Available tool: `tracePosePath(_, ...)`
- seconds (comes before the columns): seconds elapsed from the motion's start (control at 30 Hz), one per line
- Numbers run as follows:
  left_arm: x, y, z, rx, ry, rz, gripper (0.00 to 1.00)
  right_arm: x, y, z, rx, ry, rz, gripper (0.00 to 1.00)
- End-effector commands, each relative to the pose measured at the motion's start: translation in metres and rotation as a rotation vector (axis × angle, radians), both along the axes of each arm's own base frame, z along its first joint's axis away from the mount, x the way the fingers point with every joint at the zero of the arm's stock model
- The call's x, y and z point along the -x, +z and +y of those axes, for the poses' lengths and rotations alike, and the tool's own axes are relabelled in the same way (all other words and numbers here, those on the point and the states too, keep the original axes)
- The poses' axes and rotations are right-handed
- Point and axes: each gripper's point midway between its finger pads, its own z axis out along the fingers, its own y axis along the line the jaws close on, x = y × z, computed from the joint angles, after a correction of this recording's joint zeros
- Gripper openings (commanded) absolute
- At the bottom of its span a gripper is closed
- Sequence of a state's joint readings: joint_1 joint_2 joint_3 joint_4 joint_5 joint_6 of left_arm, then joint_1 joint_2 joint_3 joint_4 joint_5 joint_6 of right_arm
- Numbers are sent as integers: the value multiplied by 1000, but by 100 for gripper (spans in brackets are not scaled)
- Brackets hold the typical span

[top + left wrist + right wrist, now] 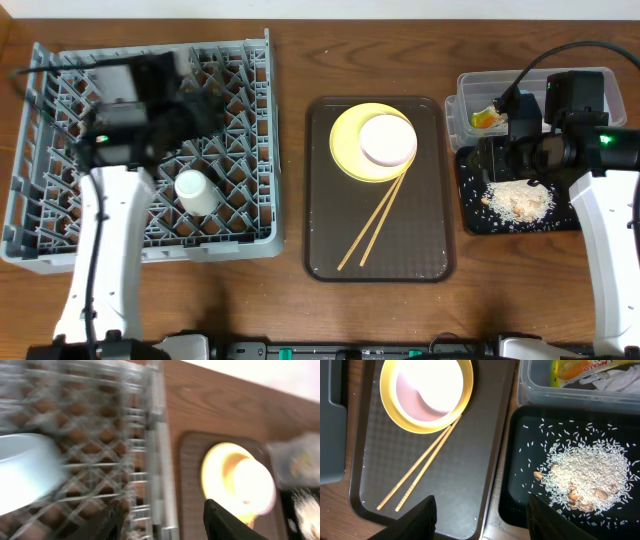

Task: Sort waste into correct bins and load items into the dishwasher rack
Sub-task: 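Release the blue bowl and move the left gripper over the pink bowl, then grasp the pink bowl rim on the yellow plate with the left gripper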

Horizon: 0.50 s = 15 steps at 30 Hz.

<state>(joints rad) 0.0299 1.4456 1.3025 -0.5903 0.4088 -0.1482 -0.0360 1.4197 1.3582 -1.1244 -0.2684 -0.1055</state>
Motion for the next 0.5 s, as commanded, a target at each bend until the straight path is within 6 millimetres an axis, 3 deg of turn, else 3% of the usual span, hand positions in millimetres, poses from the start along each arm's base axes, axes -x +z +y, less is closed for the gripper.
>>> tracePosePath(0.0, -4, -12, -50, 2, -147, 2, 54, -1, 1, -1, 0, -9, -4, 58)
tracePosePath(0.3, -11, -57, -166, -24, -393, -12, 54, 3, -1, -4, 16, -18, 15, 57)
tracePosePath(0.37, -7, -66, -188, -39, -449, -24, 52, 4, -4, -14, 54, -74, 34, 57)
tracePosePath(0.47, -2, -77, -209, -175, -515, -78, 52, 9, -8, -43, 158, -266, 73, 57)
